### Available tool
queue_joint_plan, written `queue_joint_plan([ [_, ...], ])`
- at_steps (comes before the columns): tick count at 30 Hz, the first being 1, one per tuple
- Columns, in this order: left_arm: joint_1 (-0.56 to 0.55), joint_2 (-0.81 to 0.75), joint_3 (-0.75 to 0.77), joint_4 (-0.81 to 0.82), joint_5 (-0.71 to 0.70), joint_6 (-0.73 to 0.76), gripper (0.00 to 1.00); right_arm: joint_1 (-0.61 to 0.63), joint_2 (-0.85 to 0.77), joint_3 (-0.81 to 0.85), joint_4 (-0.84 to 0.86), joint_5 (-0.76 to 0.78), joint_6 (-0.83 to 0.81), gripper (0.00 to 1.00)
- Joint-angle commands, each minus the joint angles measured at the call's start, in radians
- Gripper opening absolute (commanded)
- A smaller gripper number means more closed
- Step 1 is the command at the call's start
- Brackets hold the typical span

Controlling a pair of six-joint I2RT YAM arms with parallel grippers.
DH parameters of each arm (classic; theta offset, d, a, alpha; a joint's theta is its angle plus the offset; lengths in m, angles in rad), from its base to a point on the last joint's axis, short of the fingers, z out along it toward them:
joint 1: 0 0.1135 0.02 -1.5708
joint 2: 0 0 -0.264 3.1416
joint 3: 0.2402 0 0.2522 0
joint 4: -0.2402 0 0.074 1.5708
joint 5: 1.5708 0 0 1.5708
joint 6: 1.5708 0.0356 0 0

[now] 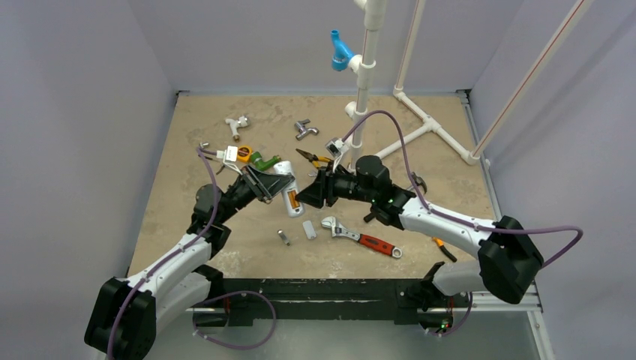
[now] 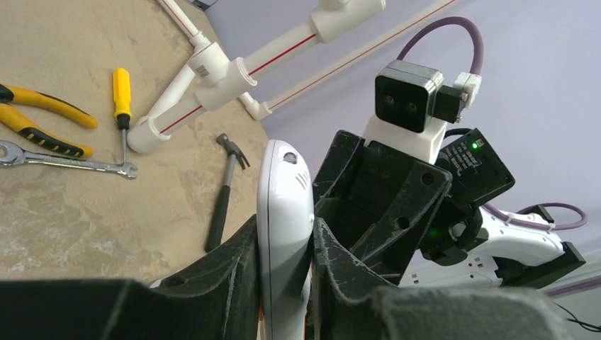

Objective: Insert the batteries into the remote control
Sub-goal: Adjust the battery in the remote control.

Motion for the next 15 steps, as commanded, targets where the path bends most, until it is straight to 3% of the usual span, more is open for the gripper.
queue_joint_plan([
  [1, -0.003, -0.020, 0.020, 0.025, -0.018, 0.009, 0.00, -0.005, -0.075, 0.003, -0.045, 0.094, -0.107, 0.43],
  [6, 0.010, -0.057, 0.018, -0.148, -0.093, 0.027, 0.00, -0.006, -0.134, -0.011, -0.154, 0.240, -0.128, 0.49],
  [11, 0.055, -0.130, 0.018, -0.338, -0.159, 0.057, 0.00, 0.013, -0.068, 0.048, -0.412, 0.379, -0.134, 0.48],
  [15, 0.081, -0.190, 0.028, -0.481, -0.217, 0.087, 0.00, 0.146, 0.008, 0.055, -0.478, 0.557, -0.150, 0.48],
])
